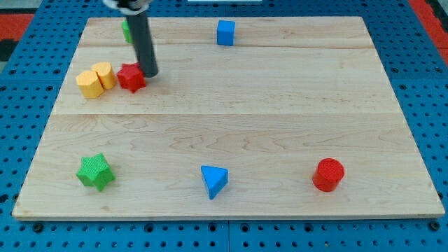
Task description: Push red circle above blue triangle
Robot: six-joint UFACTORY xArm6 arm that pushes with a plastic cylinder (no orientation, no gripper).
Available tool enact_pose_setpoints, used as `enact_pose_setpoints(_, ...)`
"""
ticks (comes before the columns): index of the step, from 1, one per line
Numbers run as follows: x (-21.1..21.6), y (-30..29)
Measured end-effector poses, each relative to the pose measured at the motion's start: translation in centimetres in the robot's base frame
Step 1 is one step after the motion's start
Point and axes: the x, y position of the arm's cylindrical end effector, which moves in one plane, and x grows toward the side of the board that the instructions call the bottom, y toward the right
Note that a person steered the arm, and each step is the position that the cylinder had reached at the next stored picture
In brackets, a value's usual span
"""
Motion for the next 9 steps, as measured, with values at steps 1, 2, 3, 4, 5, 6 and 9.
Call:
enact_pose_setpoints(1,1.0,-1.0)
enact_pose_setpoints(2,1.4,6.9)
enact_pose_setpoints(3,2.6,18.1)
enact_pose_setpoints(4,4.9,28.9)
enact_pose_setpoints(5,10.3,37.3)
enact_pose_setpoints(6,16.4,39.0)
enact_pose_setpoints(9,20.9,24.0)
